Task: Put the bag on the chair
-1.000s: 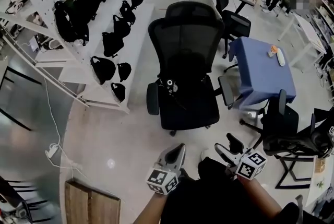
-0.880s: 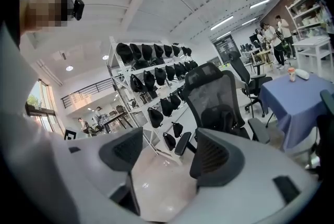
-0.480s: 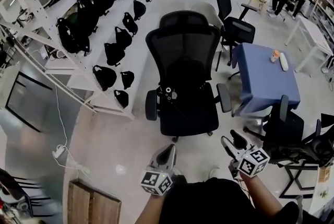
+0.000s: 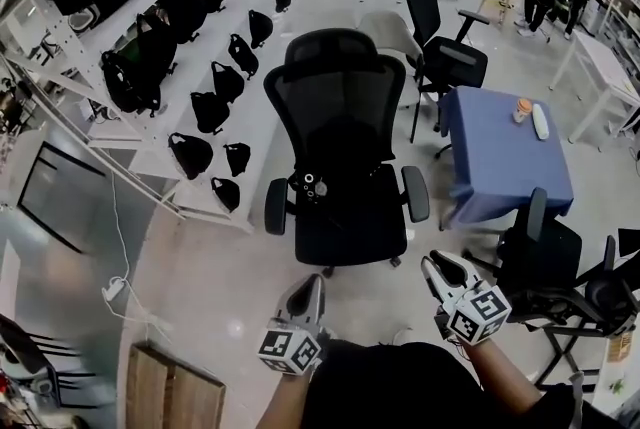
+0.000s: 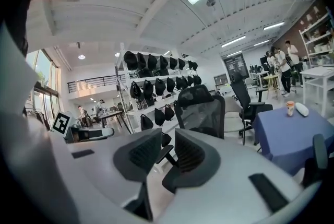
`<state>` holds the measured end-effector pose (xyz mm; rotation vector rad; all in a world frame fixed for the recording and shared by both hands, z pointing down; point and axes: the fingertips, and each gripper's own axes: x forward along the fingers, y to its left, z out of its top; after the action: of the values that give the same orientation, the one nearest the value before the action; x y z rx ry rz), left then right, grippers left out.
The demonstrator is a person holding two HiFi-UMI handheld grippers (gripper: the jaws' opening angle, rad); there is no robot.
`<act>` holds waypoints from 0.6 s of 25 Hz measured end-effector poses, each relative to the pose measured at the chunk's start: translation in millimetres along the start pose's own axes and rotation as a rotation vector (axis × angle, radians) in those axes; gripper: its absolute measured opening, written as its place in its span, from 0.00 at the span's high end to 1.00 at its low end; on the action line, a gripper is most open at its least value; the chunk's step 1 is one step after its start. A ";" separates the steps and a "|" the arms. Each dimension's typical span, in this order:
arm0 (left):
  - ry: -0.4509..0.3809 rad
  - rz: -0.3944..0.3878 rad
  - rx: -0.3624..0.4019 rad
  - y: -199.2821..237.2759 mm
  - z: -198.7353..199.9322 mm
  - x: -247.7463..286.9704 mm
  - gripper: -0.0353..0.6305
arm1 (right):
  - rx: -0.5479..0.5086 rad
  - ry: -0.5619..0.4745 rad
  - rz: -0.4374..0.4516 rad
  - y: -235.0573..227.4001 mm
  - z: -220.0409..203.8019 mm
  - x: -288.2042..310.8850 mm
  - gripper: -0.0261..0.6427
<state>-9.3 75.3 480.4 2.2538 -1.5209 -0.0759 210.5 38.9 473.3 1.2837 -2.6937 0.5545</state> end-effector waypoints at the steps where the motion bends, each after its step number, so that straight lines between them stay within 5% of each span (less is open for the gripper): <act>1: -0.003 0.009 0.009 -2.4 0.1 1.6 0.93 | -0.003 -0.006 0.007 -2.9 2.1 -3.0 0.86; 15: -0.038 0.052 0.029 -43.6 -3.3 32.1 0.93 | -0.062 -0.033 -0.031 -49.7 12.0 -28.1 0.96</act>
<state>42.5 61.2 473.3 2.2458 -1.6096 -0.0823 267.3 26.2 469.0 1.3280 -2.6892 0.4469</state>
